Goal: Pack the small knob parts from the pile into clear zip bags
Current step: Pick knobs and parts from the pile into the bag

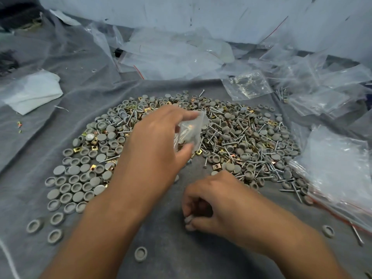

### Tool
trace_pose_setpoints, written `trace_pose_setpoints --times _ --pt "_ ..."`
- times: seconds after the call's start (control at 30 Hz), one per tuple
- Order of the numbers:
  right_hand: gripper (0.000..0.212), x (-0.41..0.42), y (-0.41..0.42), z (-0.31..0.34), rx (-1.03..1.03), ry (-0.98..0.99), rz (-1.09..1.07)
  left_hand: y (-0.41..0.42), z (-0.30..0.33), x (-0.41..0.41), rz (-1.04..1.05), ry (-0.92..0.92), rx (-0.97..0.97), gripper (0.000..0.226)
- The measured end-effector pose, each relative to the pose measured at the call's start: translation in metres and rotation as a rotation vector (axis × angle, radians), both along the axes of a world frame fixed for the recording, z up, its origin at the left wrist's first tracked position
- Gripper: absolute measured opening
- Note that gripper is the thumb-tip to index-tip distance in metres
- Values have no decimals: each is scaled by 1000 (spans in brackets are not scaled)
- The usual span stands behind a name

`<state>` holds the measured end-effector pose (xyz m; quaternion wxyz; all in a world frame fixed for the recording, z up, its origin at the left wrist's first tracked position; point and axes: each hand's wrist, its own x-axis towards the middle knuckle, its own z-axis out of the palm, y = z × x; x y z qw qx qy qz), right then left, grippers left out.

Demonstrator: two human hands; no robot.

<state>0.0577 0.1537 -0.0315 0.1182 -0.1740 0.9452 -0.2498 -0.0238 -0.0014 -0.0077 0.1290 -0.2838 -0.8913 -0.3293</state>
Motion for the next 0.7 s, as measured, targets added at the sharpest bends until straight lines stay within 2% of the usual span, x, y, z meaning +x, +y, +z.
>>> trace_pose_setpoints --times 0.07,0.2,0.27,0.33,0.4,0.47,0.6,0.63,0.7 --pt "16 -1 8 5 -180 38 -107 2 -1 0 -19 -3 -19 53" --pt "14 -8 18 19 -560 525 -363 5 -3 1 -48 12 -25 55" --pt "13 -14 13 21 -551 692 -407 8 -4 3 -68 13 -11 52" --pt "14 -20 7 17 -389 782 -416 10 -4 5 -88 22 4 49" --pt "17 -25 5 11 -258 796 -417 11 -6 4 -88 34 11 49" --pt "19 -26 5 9 -211 800 -417 10 -7 2 -83 36 20 50" --pt "10 -18 6 15 -326 855 -469 2 -3 -3 -58 22 31 55" --pt "10 -16 5 15 -347 836 -483 -1 -1 -5 -31 22 47 55" --pt "15 -12 0 10 -345 659 -489 -10 3 -10 30 20 128 56"
